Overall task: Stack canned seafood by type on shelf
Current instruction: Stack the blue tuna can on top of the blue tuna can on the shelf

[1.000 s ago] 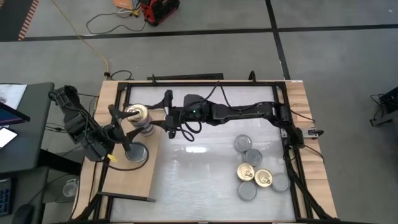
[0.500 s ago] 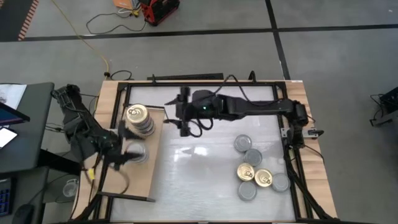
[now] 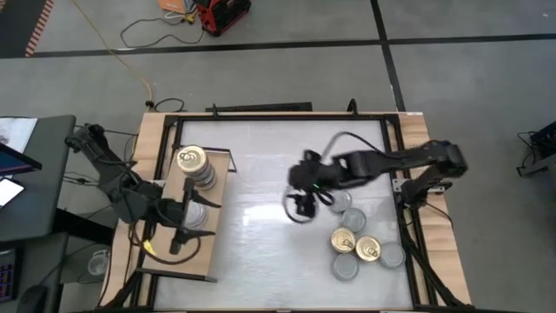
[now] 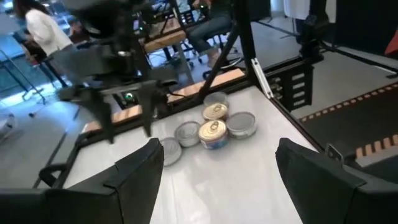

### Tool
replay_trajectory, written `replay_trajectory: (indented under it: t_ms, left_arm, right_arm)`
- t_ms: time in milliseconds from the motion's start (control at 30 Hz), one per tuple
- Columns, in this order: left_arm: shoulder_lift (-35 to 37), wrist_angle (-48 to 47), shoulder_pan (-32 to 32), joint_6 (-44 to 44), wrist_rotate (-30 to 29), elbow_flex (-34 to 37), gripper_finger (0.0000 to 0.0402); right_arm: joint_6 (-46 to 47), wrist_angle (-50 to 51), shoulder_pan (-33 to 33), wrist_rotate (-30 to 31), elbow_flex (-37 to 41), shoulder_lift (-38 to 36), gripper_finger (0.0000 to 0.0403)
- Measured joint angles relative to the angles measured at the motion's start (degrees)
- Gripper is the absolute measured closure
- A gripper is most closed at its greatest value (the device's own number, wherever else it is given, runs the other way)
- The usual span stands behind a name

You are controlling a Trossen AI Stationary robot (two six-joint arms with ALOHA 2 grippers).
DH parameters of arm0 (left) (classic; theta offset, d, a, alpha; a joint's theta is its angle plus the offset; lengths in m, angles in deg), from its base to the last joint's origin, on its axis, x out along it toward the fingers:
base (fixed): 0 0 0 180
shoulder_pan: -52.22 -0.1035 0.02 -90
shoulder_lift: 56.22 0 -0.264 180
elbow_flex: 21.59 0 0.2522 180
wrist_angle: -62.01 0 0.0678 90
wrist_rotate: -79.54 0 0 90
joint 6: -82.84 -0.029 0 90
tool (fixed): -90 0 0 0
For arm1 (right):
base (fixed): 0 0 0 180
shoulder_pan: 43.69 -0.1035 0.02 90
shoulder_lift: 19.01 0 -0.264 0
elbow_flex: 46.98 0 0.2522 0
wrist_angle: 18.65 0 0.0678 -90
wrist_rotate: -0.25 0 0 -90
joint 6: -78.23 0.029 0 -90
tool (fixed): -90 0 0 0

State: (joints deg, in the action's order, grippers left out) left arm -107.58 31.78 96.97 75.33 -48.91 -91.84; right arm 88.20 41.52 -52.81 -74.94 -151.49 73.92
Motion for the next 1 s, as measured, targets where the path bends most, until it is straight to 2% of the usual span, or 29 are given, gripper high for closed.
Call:
replay_trajectory:
  t_ms: [100,200,367,500,667,733,867,1000]
  left_arm:
    - [-1.57,1.17,-0.89,-0.19,0.08,0.00,0.0107]
    - [-3.54,1.07,-0.96,3.97,-0.14,0.00,0.0107]
    - [-7.12,6.19,-0.82,3.48,-1.04,0.02,0.0107]
    - [-10.12,10.06,0.38,2.81,-0.58,0.02,0.0107]
    - [-13.92,11.98,0.96,3.99,-0.84,0.02,0.0107]
    - [-15.26,13.99,0.96,4.16,-0.75,0.02,0.0107]
    - [-16.12,15.27,1.54,5.65,0.39,0.02,0.0107]
    - [-15.98,15.17,3.13,5.82,-0.70,0.02,0.0107]
  right_arm:
    - [9.64,-4.09,-5.11,5.46,10.07,-4.21,0.0097]
    - [19.41,-6.67,-11.43,9.98,17.59,-4.56,0.0097]
    - [34.04,-4.23,-20.08,12.96,20.34,-0.46,0.0099]
    - [41.69,-1.62,-25.24,11.24,19.39,3.50,0.0109]
    - [55.06,6.99,-28.87,2.56,17.05,7.12,0.0121]
    - [59.07,10.64,-29.82,1.12,16.38,7.75,0.0121]
    - [64.37,13.84,-31.40,0.26,16.28,7.62,0.0122]
    - [64.58,16.72,-32.25,-0.15,16.15,9.24,0.0122]
